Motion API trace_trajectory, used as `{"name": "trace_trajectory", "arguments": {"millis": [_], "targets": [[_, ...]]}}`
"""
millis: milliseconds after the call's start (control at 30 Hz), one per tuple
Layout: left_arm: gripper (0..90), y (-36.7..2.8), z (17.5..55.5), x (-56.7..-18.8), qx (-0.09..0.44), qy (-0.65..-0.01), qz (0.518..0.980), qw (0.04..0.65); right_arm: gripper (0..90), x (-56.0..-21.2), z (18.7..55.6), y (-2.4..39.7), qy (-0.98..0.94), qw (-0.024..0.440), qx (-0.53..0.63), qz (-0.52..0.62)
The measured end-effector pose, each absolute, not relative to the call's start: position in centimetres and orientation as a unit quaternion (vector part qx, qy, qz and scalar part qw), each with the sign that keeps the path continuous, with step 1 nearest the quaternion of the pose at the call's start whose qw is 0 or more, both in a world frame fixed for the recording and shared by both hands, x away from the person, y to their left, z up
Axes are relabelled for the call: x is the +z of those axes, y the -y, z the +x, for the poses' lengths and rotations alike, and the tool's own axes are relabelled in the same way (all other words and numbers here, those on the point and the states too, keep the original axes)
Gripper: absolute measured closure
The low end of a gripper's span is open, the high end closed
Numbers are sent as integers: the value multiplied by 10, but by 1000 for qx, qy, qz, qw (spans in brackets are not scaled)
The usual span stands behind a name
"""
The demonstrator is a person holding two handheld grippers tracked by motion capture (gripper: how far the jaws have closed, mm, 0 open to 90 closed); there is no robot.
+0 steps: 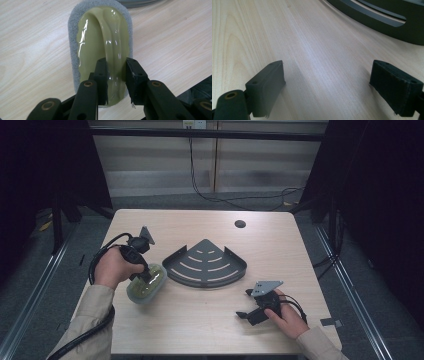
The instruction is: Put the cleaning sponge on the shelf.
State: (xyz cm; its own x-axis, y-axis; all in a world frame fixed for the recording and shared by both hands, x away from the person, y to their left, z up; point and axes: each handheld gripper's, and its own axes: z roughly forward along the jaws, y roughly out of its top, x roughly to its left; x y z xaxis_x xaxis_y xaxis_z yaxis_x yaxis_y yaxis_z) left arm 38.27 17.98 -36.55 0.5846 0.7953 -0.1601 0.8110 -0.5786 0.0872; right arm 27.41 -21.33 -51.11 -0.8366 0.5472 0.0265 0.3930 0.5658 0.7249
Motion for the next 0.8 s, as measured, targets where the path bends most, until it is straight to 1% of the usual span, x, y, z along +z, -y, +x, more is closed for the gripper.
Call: {"name": "trace_trajectory", "arguments": {"millis": [800], "targets": [[722, -167, 400, -345, -51, -427, 899, 76, 116, -511, 274, 213, -879, 100, 381, 267]]}}
